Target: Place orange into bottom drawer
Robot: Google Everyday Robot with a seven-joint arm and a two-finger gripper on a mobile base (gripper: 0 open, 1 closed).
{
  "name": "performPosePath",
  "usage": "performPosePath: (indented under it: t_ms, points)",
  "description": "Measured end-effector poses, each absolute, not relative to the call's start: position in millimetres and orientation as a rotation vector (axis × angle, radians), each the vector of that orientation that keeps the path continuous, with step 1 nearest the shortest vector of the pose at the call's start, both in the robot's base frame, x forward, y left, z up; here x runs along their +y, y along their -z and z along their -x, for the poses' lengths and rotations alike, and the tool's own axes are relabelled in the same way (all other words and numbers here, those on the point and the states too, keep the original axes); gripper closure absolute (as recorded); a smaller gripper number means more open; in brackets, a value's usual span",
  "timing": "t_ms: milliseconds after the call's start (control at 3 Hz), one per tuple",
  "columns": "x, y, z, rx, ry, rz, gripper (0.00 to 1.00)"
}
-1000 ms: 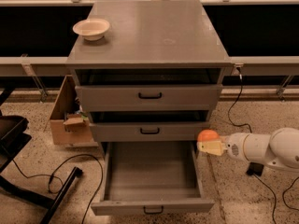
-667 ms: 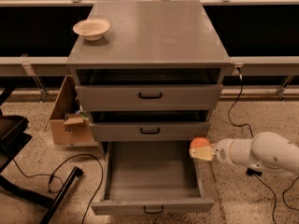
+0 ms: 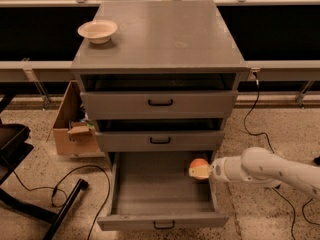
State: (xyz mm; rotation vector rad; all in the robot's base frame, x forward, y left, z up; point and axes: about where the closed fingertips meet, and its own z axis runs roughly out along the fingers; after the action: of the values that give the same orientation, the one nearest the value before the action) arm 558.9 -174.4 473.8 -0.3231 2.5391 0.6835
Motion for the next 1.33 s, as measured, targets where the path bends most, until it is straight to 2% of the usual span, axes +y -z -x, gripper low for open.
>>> performPosePath:
  t_ms: [667,1333]
  points:
    - [-100,-334,-599,2.646,-0.969,0.092,1.0]
    - [-25,-176,-590,2.681,-1.274,-0.118,0.97]
